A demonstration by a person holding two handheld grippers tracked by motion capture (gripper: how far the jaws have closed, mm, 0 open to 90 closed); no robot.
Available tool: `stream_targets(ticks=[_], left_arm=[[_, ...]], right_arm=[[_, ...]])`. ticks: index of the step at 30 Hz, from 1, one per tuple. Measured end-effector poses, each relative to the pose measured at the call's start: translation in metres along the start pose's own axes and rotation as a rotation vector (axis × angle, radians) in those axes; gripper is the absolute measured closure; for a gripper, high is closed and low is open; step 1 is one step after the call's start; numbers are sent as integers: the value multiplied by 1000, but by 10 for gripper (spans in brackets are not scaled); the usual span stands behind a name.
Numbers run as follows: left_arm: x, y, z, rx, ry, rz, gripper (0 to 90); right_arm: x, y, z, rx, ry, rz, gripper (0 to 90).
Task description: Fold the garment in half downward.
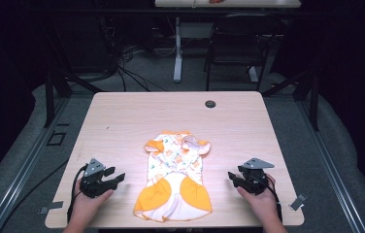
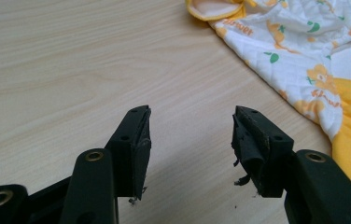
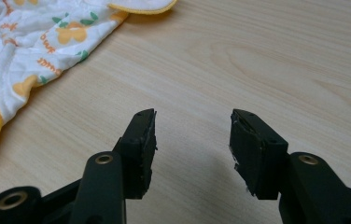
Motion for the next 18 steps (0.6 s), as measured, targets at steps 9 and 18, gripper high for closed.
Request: stream_targets(ticks=[9, 18], left_arm=[[6, -4, 5, -41, 22, 35, 524], [11, -1, 5, -65, -2, 50, 559]], right_arm=[[1, 5, 0, 10, -48, -27, 529], [-5, 6, 2, -31, -35, -60, 587]])
Point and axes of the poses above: each handheld gripper's, and its own axes: y roughly backward along the jaws, z roughly out of its underside, x roughly to its right, the point moved 8 cm from there along -y, roughly forward along the jaws, and after that the axes turned 14 degrees about x, right-handed, at the moved point
